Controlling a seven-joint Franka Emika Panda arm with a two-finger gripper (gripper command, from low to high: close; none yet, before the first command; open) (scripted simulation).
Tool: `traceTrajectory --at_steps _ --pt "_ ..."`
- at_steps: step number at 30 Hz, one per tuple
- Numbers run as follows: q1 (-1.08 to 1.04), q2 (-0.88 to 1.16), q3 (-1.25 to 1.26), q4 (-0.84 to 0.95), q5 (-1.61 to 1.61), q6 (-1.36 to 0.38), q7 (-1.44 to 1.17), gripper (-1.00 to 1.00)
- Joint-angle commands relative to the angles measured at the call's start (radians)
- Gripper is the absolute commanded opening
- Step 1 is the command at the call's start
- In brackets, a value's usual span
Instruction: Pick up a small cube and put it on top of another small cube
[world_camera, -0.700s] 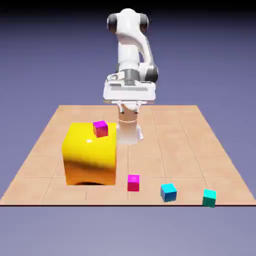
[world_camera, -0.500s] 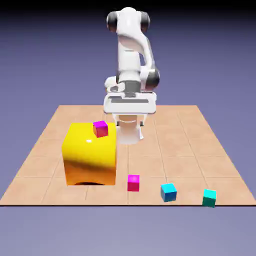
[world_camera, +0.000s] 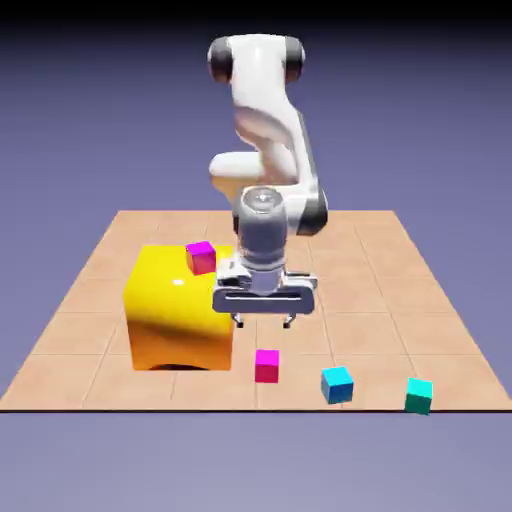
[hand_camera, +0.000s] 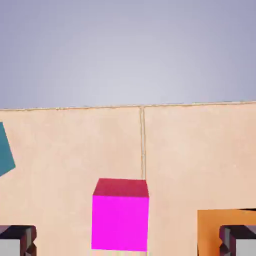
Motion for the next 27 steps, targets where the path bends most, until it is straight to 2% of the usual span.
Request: traceTrajectory --at_steps 1,7,12,13,18,27 --pt "-0.003 0.036 0.003 0.026 0.000 -0.037 0.005 0.00" --pt "-0.016 0.224 0.021 0.160 0.003 -0.229 0.031 0.00" --pt "-0.011 0.312 0.017 0.086 -0.002 -0.067 0.033 0.00" --pt "-0.011 0.312 0.017 0.086 -0.002 -0.067 0.033 -1.00" --pt "-0.012 0.229 0.028 0.168 -0.008 -0.234 0.022 -1.00" --pt "0.137 0.398 0.266 0.448 -0.400 -0.381 -0.267 -1.00"
